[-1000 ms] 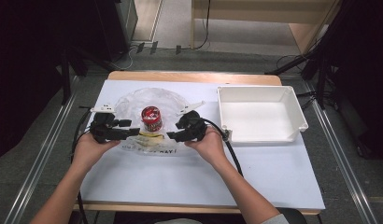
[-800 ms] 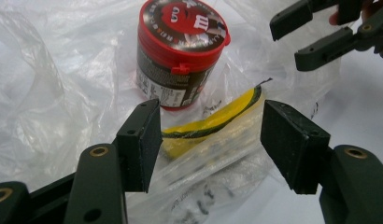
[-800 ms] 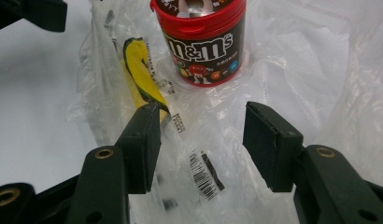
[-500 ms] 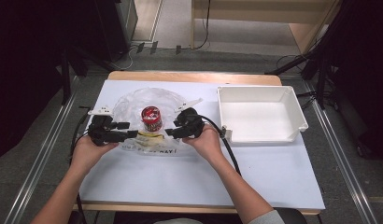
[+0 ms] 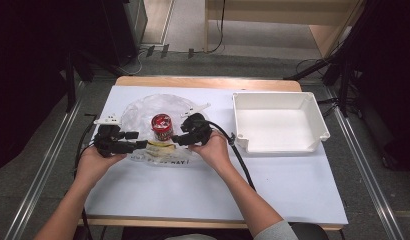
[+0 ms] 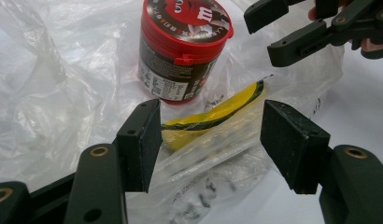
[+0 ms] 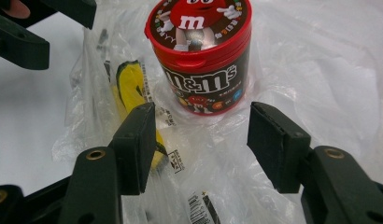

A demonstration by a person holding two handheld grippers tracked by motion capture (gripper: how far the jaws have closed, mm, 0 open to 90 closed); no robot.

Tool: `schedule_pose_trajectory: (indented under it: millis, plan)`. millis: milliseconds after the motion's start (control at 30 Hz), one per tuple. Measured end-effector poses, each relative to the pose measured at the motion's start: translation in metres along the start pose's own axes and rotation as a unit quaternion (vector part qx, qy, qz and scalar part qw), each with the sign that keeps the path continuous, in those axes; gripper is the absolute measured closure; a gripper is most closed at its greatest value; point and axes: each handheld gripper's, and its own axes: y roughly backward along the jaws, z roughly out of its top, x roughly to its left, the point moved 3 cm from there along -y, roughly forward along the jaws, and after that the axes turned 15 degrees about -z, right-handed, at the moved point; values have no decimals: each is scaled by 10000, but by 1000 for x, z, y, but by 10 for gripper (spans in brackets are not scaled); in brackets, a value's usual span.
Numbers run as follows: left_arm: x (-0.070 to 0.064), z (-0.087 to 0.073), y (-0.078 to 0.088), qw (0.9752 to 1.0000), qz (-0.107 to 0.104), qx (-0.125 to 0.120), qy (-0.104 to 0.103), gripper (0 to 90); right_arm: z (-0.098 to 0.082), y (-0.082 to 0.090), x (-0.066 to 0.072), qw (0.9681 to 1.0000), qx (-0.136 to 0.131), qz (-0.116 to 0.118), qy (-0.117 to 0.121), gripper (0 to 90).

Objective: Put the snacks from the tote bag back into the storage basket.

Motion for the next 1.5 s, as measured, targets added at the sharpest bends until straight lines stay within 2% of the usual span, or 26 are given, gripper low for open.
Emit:
schedule_pose_trajectory:
  millis: [233,333,433,700,967,1067,1500]
  plan:
    - [1,1,0,10000,-22,-38,29,393,8,-8,2,10000,5,5,53,429]
    - [1,0,1,10000,-8,-43,26,393,9,-11,2,10000,-59,10,19,402]
    - [2,1,2,10000,0,-69,27,393,7,-16,3,10000,27,30,-47,388]
    - [3,1,4,9999,-18,-95,81,385,8,-22,3,10000,3,-75,-41,348]
    - [4,1,6,10000,7,-65,50,385,8,-29,7,9998,-23,-149,-87,330]
    - [5,1,7,10000,22,-69,60,385,9,-33,9,9997,83,-195,-72,317]
    - [6,1,9,9999,16,-123,83,386,18,-47,19,9994,-115,-300,-143,246]
